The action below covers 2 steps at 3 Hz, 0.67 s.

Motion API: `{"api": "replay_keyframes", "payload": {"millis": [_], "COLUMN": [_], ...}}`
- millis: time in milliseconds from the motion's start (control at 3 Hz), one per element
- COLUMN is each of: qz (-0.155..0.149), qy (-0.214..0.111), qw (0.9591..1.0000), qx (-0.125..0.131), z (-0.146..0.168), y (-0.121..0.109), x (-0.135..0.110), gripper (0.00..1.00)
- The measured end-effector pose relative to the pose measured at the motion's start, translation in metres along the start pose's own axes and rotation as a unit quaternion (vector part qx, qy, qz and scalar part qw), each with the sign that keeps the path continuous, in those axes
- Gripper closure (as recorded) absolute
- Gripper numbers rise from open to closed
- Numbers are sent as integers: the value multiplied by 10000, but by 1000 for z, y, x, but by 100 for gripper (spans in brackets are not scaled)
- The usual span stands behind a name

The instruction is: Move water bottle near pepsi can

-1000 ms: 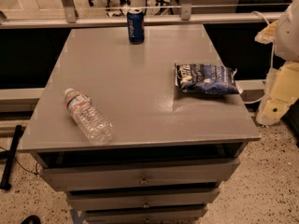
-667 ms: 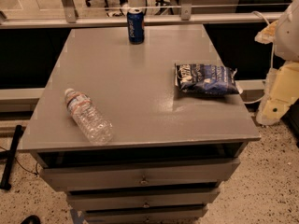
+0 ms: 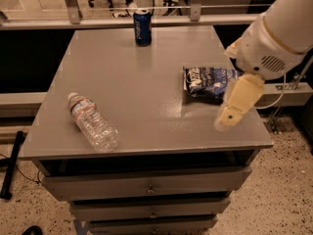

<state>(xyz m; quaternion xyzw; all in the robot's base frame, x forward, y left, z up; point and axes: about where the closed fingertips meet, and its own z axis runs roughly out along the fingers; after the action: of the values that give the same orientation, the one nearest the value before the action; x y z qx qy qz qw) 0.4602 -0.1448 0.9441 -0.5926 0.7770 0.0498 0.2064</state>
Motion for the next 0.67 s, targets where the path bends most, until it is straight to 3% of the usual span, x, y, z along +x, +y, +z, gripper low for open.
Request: {"api": "replay_keyframes", "payload": {"millis": [333,667], "qz": [226,609], "qy": [-783,-1433], "qw": [9961,9853], "qx": [-337,-700], "z": [29,46], "y": [0,10], "x": [-51,-97], "gripper": [0,0]}}
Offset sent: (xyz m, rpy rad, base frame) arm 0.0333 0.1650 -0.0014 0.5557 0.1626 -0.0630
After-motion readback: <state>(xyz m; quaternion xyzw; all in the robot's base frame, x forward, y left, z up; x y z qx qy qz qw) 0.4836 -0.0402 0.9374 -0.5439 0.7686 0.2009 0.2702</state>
